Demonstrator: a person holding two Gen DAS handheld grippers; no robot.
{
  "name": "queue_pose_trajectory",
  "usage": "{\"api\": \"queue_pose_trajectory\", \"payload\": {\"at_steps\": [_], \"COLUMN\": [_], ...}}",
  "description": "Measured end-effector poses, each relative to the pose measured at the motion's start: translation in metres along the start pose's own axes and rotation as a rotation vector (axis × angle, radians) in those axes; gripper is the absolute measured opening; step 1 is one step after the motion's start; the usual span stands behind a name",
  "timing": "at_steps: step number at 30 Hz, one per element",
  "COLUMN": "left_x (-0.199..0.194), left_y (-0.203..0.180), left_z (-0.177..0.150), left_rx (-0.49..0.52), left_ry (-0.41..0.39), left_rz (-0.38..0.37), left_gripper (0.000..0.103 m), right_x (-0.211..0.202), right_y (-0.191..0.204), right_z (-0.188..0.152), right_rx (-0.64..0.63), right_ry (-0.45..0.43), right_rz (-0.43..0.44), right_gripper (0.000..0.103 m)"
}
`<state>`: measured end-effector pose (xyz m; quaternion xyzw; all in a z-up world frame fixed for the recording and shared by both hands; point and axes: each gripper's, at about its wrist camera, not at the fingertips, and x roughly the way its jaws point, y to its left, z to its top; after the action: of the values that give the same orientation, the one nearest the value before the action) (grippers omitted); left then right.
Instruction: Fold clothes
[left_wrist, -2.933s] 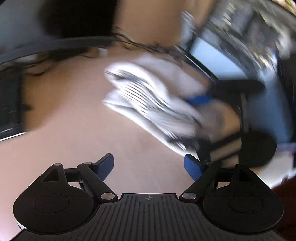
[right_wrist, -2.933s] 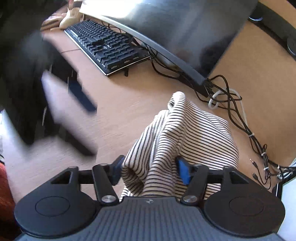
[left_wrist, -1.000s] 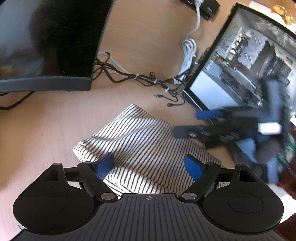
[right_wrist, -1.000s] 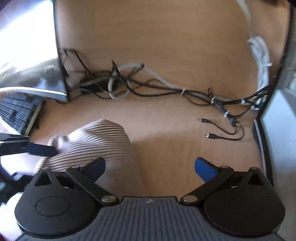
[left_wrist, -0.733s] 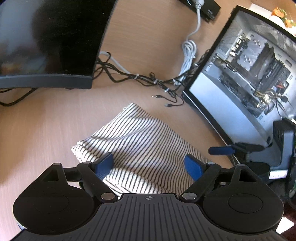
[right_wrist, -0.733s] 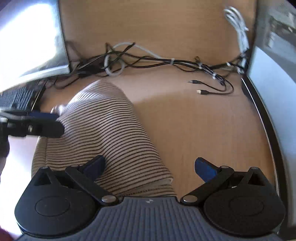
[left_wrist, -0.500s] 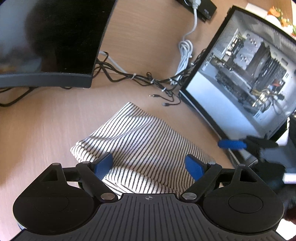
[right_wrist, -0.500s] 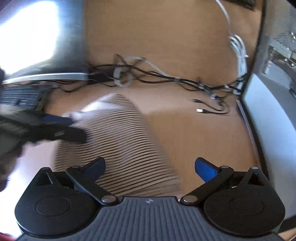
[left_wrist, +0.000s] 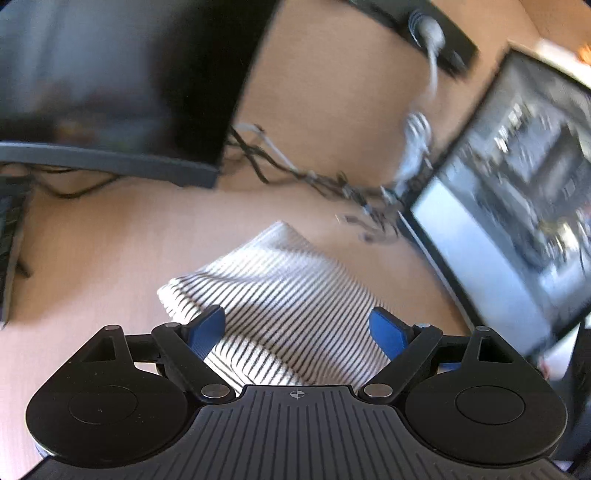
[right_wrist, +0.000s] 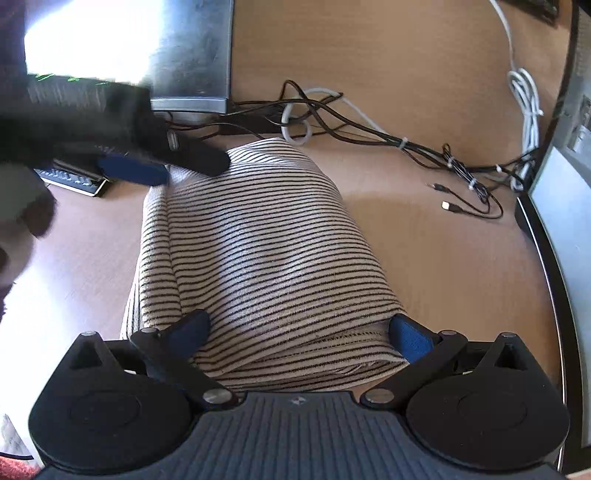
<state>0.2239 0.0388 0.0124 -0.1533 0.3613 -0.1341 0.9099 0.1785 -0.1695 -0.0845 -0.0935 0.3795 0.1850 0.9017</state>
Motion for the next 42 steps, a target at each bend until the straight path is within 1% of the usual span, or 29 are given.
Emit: {"api": "queue_pose_trajectory", "payload": {"at_steps": [2, 4, 5, 8, 9, 11, 13, 16, 17, 19, 21, 23, 24, 27, 30, 32, 35, 36, 38, 40, 42], "left_x": [-0.007, -0.013, -0.012, -0.003, 0.001, 0.007, 0.005, 0.003, 0.003, 0.005, 0.002, 0.001, 0.001, -0.003, -0.005, -0.005, -0.005, -0.004, -0.003, 0.000, 0.002], "left_y": [-0.005, -0.010, -0.012, -0.021, -0.023, -0.026, -0.024, -0.023, -0.023, -0.022, -0.019, -0.015, -0.013, -0.006, -0.001, -0.003, -0.004, -0.002, 0.001, 0.002, 0.003], "left_z": [-0.008, -0.017, -0.021, -0.034, -0.038, -0.045, -0.051, -0.054, -0.056, -0.058, -0.062, -0.066, -0.068, -0.071, -0.072, -0.073, -0.074, -0.074, -0.073, -0.072, -0.072], "left_rx": [-0.037, -0.073, -0.084, -0.066, -0.054, -0.034, -0.045, -0.039, -0.027, -0.016, -0.021, -0.024, -0.026, -0.035, -0.039, -0.026, -0.013, -0.017, -0.030, -0.042, -0.046], "left_ry": [-0.014, -0.024, -0.007, 0.036, 0.049, 0.067, 0.069, 0.069, 0.069, 0.071, 0.069, 0.073, 0.082, 0.083, 0.081, 0.075, 0.075, 0.079, 0.085, 0.089, 0.096], "left_rz": [0.057, 0.114, 0.136, 0.216, 0.237, 0.273, 0.286, 0.287, 0.288, 0.288, 0.276, 0.262, 0.256, 0.238, 0.218, 0.215, 0.207, 0.202, 0.194, 0.193, 0.190], "left_gripper": [0.094, 0.094, 0.094, 0.091, 0.089, 0.088, 0.089, 0.089, 0.089, 0.090, 0.090, 0.091, 0.091, 0.091, 0.091, 0.091, 0.092, 0.092, 0.093, 0.094, 0.096], "right_x": [-0.002, -0.004, -0.006, -0.013, -0.017, -0.025, -0.034, -0.045, -0.046, -0.040, -0.021, 0.006, 0.014, 0.010, 0.003, 0.012, 0.041, 0.053, 0.083, 0.097, 0.098], "right_y": [-0.002, -0.007, -0.011, -0.032, -0.041, -0.060, -0.079, -0.095, -0.096, -0.089, -0.075, -0.056, -0.050, -0.055, -0.054, -0.049, -0.032, -0.023, -0.005, -0.006, -0.010], "right_z": [-0.004, -0.006, -0.006, -0.007, -0.008, -0.009, -0.006, 0.007, 0.015, 0.027, 0.033, 0.027, 0.024, 0.038, 0.067, 0.088, 0.110, 0.114, 0.112, 0.109, 0.111], "right_rx": [-0.026, -0.036, -0.042, -0.053, -0.039, 0.002, 0.060, 0.130, 0.133, 0.109, 0.044, -0.060, -0.081, -0.074, -0.101, -0.093, -0.120, -0.155, -0.261, -0.251, -0.223], "right_ry": [-0.023, -0.030, -0.032, -0.039, -0.041, -0.041, -0.053, -0.099, -0.121, -0.130, -0.091, -0.006, 0.010, -0.001, -0.072, -0.089, -0.061, -0.042, -0.005, 0.022, 0.024], "right_rz": [0.017, 0.055, 0.078, 0.166, 0.193, 0.243, 0.269, 0.273, 0.266, 0.233, 0.201, 0.135, 0.119, 0.155, 0.142, 0.144, 0.150, 0.132, 0.053, 0.064, 0.086], "right_gripper": [0.103, 0.103, 0.103, 0.103, 0.103, 0.103, 0.103, 0.103, 0.103, 0.103, 0.103, 0.103, 0.103, 0.103, 0.103, 0.103, 0.103, 0.103, 0.103, 0.103, 0.103]}}
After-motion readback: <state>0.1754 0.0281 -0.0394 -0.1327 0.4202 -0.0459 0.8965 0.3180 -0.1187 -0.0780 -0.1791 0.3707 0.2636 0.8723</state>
